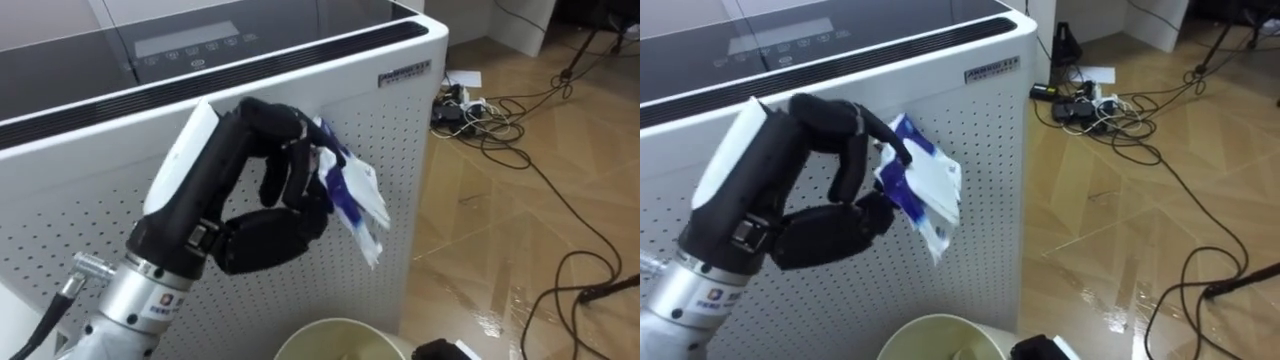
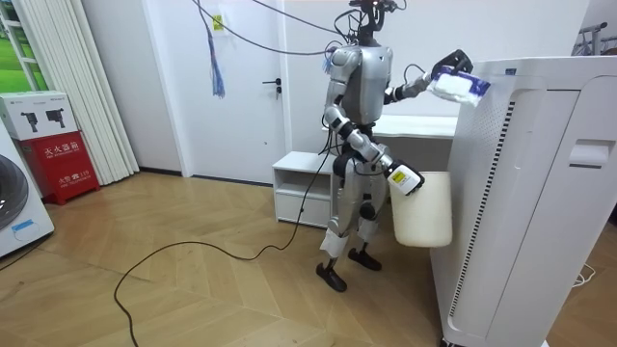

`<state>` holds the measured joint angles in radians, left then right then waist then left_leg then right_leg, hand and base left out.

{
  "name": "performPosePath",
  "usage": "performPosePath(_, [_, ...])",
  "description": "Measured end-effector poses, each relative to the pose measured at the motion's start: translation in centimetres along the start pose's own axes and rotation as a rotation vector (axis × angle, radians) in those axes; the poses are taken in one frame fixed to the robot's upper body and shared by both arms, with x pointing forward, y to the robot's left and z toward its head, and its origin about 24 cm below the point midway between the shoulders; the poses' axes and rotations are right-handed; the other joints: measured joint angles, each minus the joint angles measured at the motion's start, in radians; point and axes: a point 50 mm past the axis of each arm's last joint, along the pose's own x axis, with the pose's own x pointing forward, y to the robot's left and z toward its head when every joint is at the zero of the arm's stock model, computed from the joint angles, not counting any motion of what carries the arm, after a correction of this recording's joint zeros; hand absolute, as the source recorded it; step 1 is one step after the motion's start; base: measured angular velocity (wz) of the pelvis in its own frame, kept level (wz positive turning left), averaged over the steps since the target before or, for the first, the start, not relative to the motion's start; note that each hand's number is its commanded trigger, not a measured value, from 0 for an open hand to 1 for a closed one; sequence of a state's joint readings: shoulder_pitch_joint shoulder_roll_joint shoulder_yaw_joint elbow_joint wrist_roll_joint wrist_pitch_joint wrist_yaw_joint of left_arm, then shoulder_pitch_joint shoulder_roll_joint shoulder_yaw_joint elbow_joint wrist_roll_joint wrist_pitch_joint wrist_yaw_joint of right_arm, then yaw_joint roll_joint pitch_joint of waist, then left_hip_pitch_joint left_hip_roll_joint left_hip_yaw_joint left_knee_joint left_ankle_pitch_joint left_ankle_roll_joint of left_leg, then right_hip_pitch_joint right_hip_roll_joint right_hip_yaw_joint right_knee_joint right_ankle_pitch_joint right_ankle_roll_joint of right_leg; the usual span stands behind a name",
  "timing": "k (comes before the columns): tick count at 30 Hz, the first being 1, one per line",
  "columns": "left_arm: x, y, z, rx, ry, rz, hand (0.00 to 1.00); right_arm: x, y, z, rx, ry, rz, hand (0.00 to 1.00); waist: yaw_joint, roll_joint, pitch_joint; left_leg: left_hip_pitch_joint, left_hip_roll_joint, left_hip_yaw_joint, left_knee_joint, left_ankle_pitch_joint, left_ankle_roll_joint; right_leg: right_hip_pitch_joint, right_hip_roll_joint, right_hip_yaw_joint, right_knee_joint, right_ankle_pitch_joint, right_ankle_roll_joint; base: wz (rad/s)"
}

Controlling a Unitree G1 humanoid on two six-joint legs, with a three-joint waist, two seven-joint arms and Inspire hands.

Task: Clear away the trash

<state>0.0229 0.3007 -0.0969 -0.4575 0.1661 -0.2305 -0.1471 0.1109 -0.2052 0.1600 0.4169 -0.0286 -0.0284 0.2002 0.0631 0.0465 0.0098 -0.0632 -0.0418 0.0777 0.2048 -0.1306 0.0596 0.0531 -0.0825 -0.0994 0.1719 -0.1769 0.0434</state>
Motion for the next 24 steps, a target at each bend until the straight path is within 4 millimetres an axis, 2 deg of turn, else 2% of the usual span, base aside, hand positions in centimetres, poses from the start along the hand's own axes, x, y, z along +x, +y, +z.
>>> performPosePath(4, [-0.3,-0.5,-1.4,-0.017,0.057,-0.019,1.00,0.8,-0.5,1.4,-0.007,-0.038,-0.025,1.00,-0.003,0.000,0.0022,-0.051,-0.002,-0.027,0.020,0.008,0.001,-0.026,-0.002,-0.039,0.007,0.002,-0.003,0.20])
performPosePath(5, [-0.3,-0.7,-1.6,-0.021,0.067,-0.024,1.00,1.0,-0.6,1.6,-0.004,-0.043,-0.031,1.00,-0.001,0.000,0.0028,-0.056,-0.002,-0.028,0.018,0.010,0.002,-0.034,-0.003,-0.041,0.012,0.002,-0.003,0.17])
performPosePath(6, [-0.4,-1.0,-2.1,-0.030,0.087,-0.034,1.00,1.3,-0.9,1.9,0.002,-0.050,-0.044,1.00,-0.003,-0.003,0.0083,-0.061,-0.003,-0.030,0.017,0.013,0.002,-0.038,-0.003,-0.042,0.014,0.002,-0.003,0.08])
performPosePath(7, [-0.5,-1.2,-2.6,-0.038,0.111,-0.043,1.00,1.7,-1.0,2.1,0.019,-0.049,-0.051,1.00,-0.003,-0.006,0.0104,-0.070,-0.003,-0.033,0.017,0.015,0.002,-0.049,-0.003,-0.045,0.015,0.002,-0.003,0.07])
performPosePath(11, [-1.4,-2.1,-5.0,-0.059,0.216,-0.073,1.00,2.7,-1.2,2.5,0.017,-0.037,-0.069,1.00,0.000,-0.013,0.0152,-0.130,-0.003,-0.038,0.018,0.028,0.002,-0.110,-0.003,-0.052,0.030,0.004,-0.006,0.06])
performPosePath(14, [-1.6,-2.6,-5.6,-0.073,0.246,-0.088,1.00,3.2,-1.5,3.0,0.009,-0.045,-0.086,1.00,-0.001,-0.018,0.0184,-0.168,-0.003,-0.042,0.021,0.035,0.004,-0.148,-0.004,-0.058,0.037,0.004,-0.007,0.08])
performPosePath(16, [-1.6,-3.5,-6.2,-0.101,0.267,-0.109,1.00,3.7,-1.9,3.4,0.003,-0.039,-0.098,1.00,-0.002,-0.019,0.0191,-0.194,-0.005,-0.056,0.034,0.035,0.004,-0.165,-0.004,-0.070,0.041,0.004,-0.007,0.14])
performPosePath(24, [-2.1,-4.4,-7.7,-0.125,0.337,-0.133,1.00,3.9,-2.0,3.7,0.012,-0.046,-0.100,1.00,-0.002,-0.022,0.0211,-0.241,-0.004,-0.068,0.054,0.035,0.004,-0.202,-0.003,-0.084,0.053,0.004,-0.007,0.06])
